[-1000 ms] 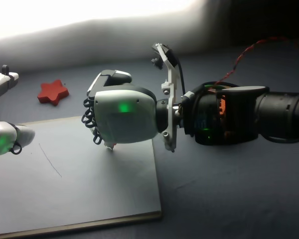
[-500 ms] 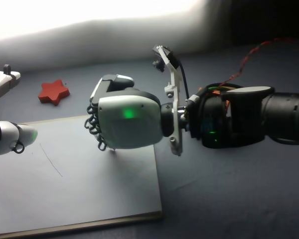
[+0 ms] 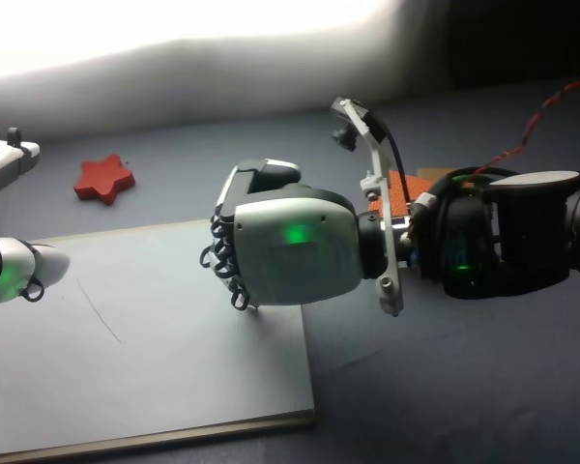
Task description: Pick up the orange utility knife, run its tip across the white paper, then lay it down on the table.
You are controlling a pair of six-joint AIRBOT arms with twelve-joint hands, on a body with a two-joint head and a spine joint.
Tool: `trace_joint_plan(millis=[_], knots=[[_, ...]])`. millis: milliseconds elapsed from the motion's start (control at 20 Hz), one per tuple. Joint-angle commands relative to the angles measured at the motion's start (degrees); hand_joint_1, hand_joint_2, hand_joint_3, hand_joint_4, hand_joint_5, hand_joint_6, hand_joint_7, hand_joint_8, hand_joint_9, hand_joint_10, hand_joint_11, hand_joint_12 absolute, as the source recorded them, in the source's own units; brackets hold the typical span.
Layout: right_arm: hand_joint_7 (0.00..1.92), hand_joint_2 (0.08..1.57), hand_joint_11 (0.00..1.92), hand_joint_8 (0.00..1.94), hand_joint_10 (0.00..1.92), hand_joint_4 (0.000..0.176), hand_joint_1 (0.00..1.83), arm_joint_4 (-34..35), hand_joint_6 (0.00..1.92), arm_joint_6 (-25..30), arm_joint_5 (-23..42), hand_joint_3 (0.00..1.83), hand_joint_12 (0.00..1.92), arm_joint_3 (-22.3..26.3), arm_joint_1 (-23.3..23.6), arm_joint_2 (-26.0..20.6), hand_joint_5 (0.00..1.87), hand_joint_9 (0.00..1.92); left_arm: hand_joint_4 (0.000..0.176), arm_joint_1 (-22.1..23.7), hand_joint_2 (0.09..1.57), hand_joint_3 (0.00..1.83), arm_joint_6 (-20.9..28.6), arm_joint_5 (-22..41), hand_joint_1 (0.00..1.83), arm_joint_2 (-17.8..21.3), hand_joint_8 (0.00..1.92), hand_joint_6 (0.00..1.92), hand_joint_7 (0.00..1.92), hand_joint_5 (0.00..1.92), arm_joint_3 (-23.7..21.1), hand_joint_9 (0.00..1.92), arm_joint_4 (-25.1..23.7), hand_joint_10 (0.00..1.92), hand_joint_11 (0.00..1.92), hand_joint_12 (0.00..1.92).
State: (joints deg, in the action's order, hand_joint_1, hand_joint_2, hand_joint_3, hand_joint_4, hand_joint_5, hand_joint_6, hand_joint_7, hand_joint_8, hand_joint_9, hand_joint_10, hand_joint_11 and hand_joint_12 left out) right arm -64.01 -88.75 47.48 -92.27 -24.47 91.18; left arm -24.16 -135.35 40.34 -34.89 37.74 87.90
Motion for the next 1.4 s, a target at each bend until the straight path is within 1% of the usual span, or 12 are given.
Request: trace_joint_plan(millis=[0,150,300,500,600,650,700,750,850,950,1200,1350], knots=[[1.52,1.32,1.70,1.94,1.92,0.176,1.52,1.1,1.92,0.3,3.7,0.00,1.92,0.3,-0.1,-0.4,1.29,1.62,0.000,0.5,1.26,0.00,-0.3,2.9,0.28,0.2,0.00,0.00,0.07,0.02,0.1,0.06,-3.3,0.01,0.00,0.34],[1.52,1.32,1.70,1.94,1.92,0.176,1.53,2.2,1.92,0.5,3.5,0.00,1.92,0.3,0.8,-0.6,1.30,1.62,0.000,0.5,1.26,0.00,-0.3,2.9,0.30,0.2,0.00,0.00,0.08,0.01,0.1,0.08,-3.3,0.01,0.00,0.41],[1.51,1.31,1.69,1.94,1.92,0.176,1.52,3.3,1.92,1.3,4.2,0.00,1.92,0.3,3.6,-0.7,1.29,1.61,0.000,0.5,1.26,0.00,-0.3,2.9,0.32,0.2,0.00,0.00,0.08,0.01,0.1,0.07,-3.3,0.00,0.00,0.38],[1.52,1.30,1.70,1.94,1.92,0.176,1.52,4.5,1.92,3.4,3.6,0.00,1.92,2.5,6.6,-2.7,1.29,1.62,0.000,0.6,1.26,0.00,-0.2,2.8,0.31,0.2,0.00,0.00,0.07,0.01,0.0,0.07,-3.3,0.00,0.00,0.40],[1.52,1.30,1.70,1.94,1.92,0.176,1.53,10.6,1.92,4.3,1.0,0.00,1.92,6.5,5.9,-5.6,1.28,1.62,0.000,0.6,1.27,0.00,-0.2,2.8,0.30,0.2,0.00,0.00,0.07,0.00,0.0,0.05,-3.3,0.00,0.00,0.33],[1.51,1.31,1.70,1.94,1.92,0.176,1.53,16.5,1.92,4.6,-1.3,0.00,1.92,9.7,5.2,-7.6,1.30,1.62,0.000,0.6,1.27,0.00,-0.2,2.8,0.31,0.2,0.00,0.00,0.06,0.00,0.0,0.04,-3.3,0.00,0.00,0.30],[1.51,1.31,1.70,1.94,1.92,0.176,1.51,25.2,1.92,4.7,-4.2,0.00,1.92,14.4,4.1,-10.7,1.30,1.62,0.000,0.6,1.27,0.00,-0.2,2.8,0.29,0.2,0.00,0.00,0.06,0.00,0.0,0.05,-3.3,0.00,0.00,0.29],[1.51,1.31,1.70,1.94,1.92,0.176,1.51,28.4,1.92,4.7,-5.0,0.00,1.92,16.2,3.7,-11.8,1.30,1.61,0.000,0.6,1.27,0.00,-0.2,2.8,0.29,0.2,0.00,0.00,0.06,0.00,0.0,0.04,-3.3,0.00,0.00,0.29],[1.51,1.30,1.70,1.94,1.92,0.176,1.51,40.8,1.92,4.9,-9.5,0.00,1.92,23.1,2.1,-16.5,1.28,1.62,0.000,0.6,1.26,0.00,-0.2,2.8,0.31,0.2,0.00,0.00,0.08,0.01,0.0,0.06,-3.3,0.01,0.00,0.34],[1.50,1.32,1.70,1.94,1.92,0.176,1.50,50.2,1.92,5.3,-13.2,0.00,1.92,27.0,0.9,-19.0,1.29,1.61,0.000,0.5,1.26,0.00,-0.2,2.8,0.33,0.2,0.00,0.01,0.08,0.02,0.0,0.07,-3.3,0.00,0.00,0.41],[1.45,1.34,1.66,1.94,1.92,0.176,1.45,60.1,1.92,5.3,-13.6,0.00,1.92,29.7,-1.7,-19.4,1.25,1.57,0.000,0.5,1.27,0.00,-0.3,2.6,0.31,0.2,0.00,0.00,0.05,0.00,0.0,0.03,-3.3,0.00,0.00,0.25],[1.39,1.34,1.57,1.94,1.92,0.176,1.42,61.4,1.92,4.0,-13.3,0.00,1.92,29.8,-4.3,-18.7,1.18,1.50,0.001,0.5,1.26,0.00,-0.4,2.6,0.30,0.2,0.00,0.00,0.07,0.01,0.0,0.05,-3.3,0.01,0.00,0.32]])
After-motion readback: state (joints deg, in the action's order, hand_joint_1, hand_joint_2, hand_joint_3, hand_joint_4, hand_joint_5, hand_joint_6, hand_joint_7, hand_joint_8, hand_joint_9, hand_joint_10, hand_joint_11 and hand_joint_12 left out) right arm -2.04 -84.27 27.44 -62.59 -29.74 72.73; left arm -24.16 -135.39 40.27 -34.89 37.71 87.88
